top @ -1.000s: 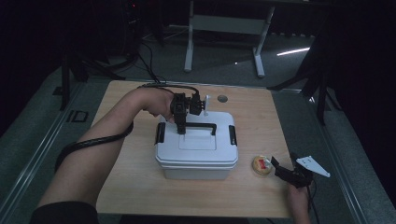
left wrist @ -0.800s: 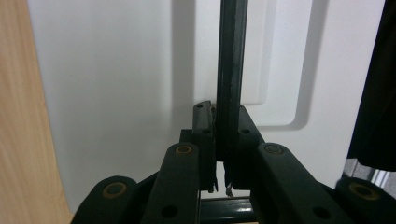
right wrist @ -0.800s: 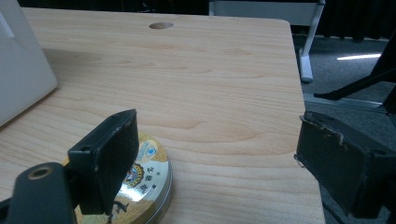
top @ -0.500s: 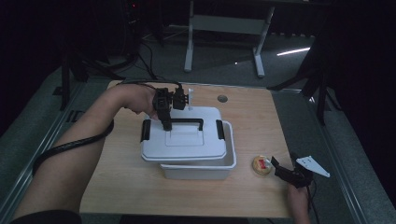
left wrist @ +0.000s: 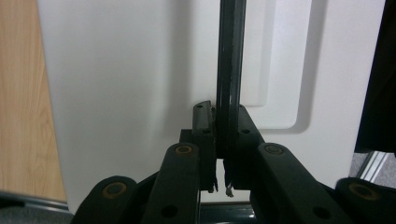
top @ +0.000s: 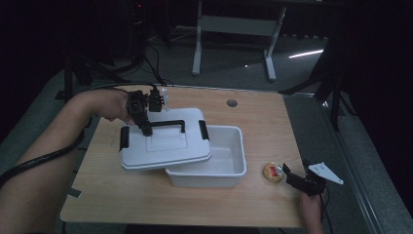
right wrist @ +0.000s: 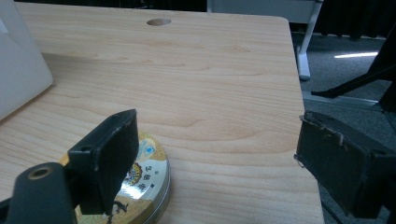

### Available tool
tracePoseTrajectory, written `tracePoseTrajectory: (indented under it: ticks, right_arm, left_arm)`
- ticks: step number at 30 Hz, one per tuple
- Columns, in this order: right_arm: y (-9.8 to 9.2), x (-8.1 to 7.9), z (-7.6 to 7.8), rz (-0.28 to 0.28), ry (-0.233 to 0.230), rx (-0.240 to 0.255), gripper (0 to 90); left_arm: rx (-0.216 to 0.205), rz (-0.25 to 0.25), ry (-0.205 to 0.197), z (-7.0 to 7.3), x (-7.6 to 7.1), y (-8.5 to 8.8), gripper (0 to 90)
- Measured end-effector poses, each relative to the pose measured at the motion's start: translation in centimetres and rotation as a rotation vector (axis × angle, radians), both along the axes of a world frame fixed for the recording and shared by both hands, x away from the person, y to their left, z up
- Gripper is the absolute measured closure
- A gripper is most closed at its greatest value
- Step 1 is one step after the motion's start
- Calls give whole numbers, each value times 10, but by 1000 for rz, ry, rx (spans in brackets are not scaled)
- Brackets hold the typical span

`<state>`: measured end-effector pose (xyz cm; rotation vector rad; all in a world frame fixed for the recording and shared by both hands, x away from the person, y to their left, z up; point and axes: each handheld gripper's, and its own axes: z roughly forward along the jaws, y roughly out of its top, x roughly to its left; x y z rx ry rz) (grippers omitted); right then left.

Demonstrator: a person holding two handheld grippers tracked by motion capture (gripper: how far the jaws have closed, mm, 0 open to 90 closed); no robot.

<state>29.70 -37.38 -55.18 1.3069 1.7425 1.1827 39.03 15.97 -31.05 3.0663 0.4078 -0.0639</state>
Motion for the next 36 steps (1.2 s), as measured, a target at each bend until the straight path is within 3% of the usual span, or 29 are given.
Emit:
tracePoseTrajectory:
  ticks: [11, 19, 24, 27, 36]
  right_arm:
    - [1, 1, 0, -1, 7, -12, 127]
    - [2, 1, 0, -4, 9, -19, 127]
    - [2, 1, 0, -5, 12, -22, 127]
    - [3, 2, 0, -6, 15, -28, 127]
    - [3, 2, 0, -5, 17, -30, 127]
  left_arm:
    - [-10, 107, 5, -5, -13, 57, 833]
    - [-28, 208, 16, -11, -28, 110, 833]
    - [-24, 256, 31, -27, -33, 136, 833]
    - [-42, 280, 29, -38, -34, 147, 833]
    - [-82, 303, 27, -77, -25, 154, 833]
